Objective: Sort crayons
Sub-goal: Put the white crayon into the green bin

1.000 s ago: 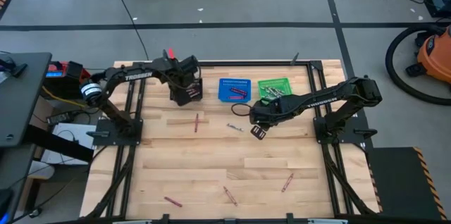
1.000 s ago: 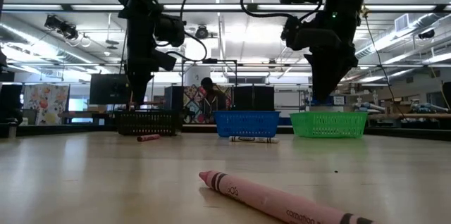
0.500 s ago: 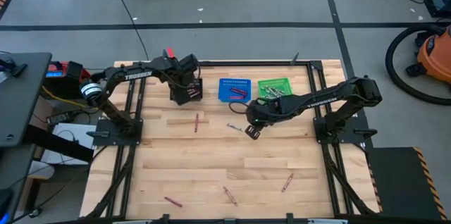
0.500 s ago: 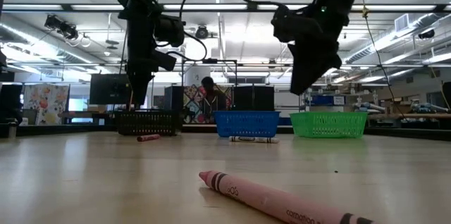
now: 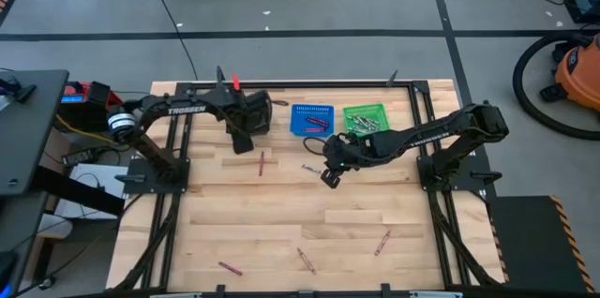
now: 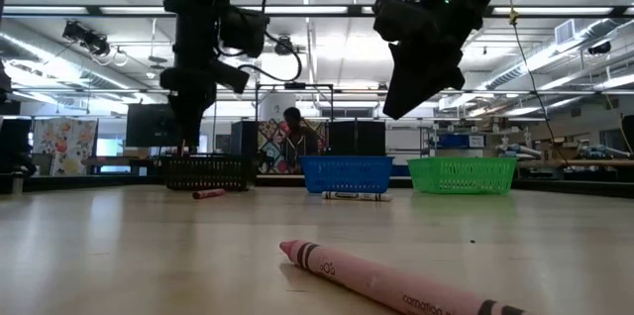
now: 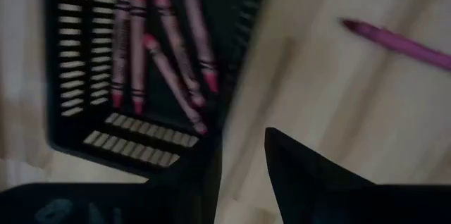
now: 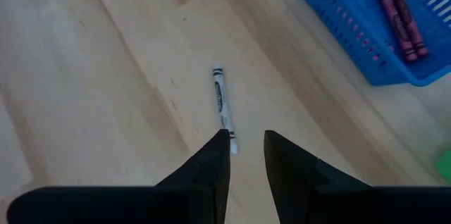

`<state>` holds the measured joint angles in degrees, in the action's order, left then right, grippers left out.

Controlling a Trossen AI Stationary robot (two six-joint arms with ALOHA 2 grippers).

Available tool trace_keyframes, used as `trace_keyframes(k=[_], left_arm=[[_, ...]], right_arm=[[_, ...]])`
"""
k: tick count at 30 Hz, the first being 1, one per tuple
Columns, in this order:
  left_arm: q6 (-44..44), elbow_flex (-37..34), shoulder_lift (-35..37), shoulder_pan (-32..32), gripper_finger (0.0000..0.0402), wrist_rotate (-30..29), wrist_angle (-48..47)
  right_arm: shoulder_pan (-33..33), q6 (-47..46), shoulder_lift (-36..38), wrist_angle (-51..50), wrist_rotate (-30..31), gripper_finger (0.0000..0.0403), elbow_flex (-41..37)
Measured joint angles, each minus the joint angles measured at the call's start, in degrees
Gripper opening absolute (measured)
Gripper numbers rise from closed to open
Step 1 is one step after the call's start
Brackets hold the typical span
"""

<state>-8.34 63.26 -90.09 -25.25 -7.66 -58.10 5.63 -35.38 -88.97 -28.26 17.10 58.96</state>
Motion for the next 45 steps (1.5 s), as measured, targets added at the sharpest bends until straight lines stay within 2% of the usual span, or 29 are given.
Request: trace_keyframes(k=[7, 16, 22, 28, 32, 45], left_arm=[[4.07, 0.02, 4.73, 6.11, 0.0119, -0.05, -0.64], [16.68, 0.04, 13.03, 17.38, 0.0119, -0.03, -2.88], [21.49, 0.04, 16.27, 25.06, 0.0119, -0.02, -3.50], [26.92, 0.02, 16.88, 30.20, 0.0119, -0.08, -3.56], [29.43, 0.02, 16.94, 32.90, 0.0119, -0.09, -2.93], [34.18, -0.02, 16.94, 38.01, 0.0119, -0.15, -2.94]], right_arm=[[2.17, -0.20, -1.22, 0.58, 1.40, 0.0096, 0.00], [2.97, 3.45, -10.23, 6.82, 2.78, 0.0096, -0.02], [2.18, 4.74, -13.19, 10.40, 2.69, 0.0095, -0.02], [0.87, 5.05, -13.27, 12.14, 2.08, 0.0095, -0.02], [-0.11, 5.64, -14.17, 15.06, -1.04, 0.0095, 0.04], [-2.10, 8.89, -19.29, 17.42, -3.65, 0.0095, 0.00]])
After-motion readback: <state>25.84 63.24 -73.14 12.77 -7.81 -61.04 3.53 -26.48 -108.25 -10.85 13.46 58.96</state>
